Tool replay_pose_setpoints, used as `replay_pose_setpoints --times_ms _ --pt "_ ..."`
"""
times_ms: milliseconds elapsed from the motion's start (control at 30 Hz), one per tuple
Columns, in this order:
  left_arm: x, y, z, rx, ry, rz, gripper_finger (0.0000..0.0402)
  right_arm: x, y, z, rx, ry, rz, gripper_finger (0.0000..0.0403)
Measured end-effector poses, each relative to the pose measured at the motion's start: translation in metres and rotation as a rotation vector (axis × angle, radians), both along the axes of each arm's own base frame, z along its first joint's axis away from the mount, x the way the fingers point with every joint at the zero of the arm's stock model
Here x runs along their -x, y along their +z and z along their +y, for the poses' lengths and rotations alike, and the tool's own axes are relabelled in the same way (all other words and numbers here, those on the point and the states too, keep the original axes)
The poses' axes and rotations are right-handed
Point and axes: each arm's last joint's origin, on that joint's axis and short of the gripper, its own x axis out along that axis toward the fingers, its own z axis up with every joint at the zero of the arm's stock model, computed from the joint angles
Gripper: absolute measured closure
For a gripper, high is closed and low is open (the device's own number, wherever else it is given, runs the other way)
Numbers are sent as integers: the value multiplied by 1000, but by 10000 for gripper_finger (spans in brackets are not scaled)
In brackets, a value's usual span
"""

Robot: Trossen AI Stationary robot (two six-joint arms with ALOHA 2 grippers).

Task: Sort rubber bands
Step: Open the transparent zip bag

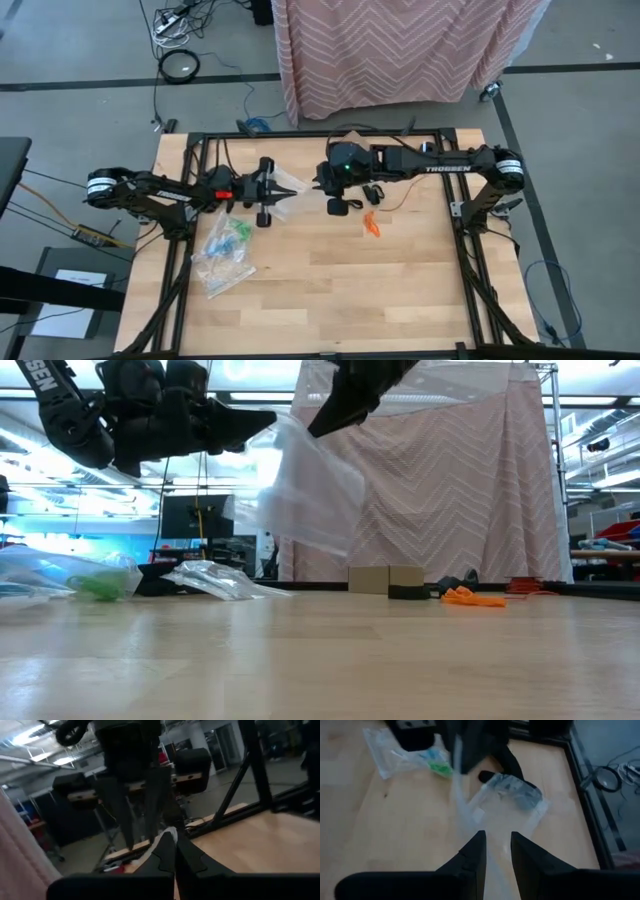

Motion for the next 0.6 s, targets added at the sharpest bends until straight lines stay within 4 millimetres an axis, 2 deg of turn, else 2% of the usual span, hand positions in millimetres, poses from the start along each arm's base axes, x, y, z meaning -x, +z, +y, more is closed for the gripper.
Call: replay_pose_setpoints --times_ms 200,400,600 --pt "-1 -1 0 -128 53 2 400 2 4 -2 30 10 -13 326" --pt "-2 -11 2 -229 149 97 400 15 30 0 69 17 -89 326" --pt "-4 -8 -1 -314 172 80 400 14 28 0 44 55 -90 326"
